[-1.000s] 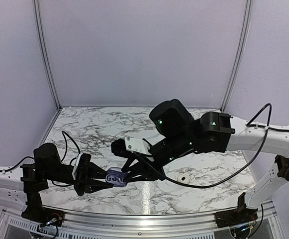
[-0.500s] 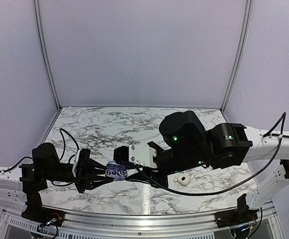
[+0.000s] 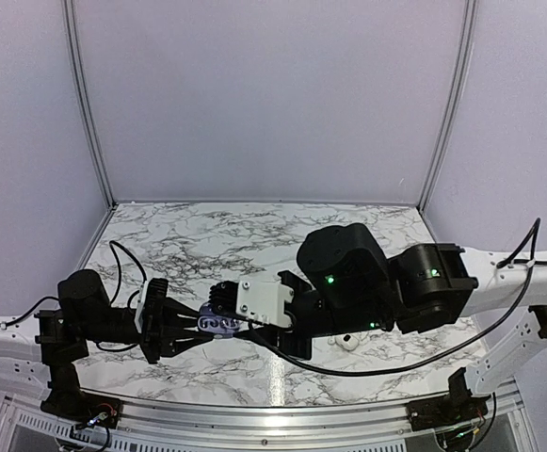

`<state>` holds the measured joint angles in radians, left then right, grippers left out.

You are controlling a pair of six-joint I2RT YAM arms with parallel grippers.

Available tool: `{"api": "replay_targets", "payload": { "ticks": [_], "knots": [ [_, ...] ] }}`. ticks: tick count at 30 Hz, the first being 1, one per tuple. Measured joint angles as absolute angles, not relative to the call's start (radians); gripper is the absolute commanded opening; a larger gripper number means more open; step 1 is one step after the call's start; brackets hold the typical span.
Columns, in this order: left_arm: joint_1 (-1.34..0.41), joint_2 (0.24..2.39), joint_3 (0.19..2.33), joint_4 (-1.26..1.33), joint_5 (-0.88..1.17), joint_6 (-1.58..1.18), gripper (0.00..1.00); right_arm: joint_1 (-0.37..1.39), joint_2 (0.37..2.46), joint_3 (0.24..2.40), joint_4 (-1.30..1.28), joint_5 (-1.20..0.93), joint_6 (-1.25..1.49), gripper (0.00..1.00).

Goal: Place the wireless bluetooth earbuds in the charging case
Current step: Adjust the right earbud in the right side groove of the charging case.

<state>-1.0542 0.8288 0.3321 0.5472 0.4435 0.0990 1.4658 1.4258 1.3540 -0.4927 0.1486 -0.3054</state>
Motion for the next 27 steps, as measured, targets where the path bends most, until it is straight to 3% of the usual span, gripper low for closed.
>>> {"api": "replay_targets", "payload": {
  "ticks": [13, 27],
  "knots": [
    [-1.054, 0.819, 0.332, 0.548, 0.443, 0.094, 0.00, 1.486, 1.454, 1.342, -0.484, 0.220, -0.311, 0.33],
    [-1.054, 0.819, 0.332, 0.548, 0.443, 0.093, 0.00, 1.489, 1.475, 1.342, -0.469, 0.275, -0.327, 0.20]
  ]
}}
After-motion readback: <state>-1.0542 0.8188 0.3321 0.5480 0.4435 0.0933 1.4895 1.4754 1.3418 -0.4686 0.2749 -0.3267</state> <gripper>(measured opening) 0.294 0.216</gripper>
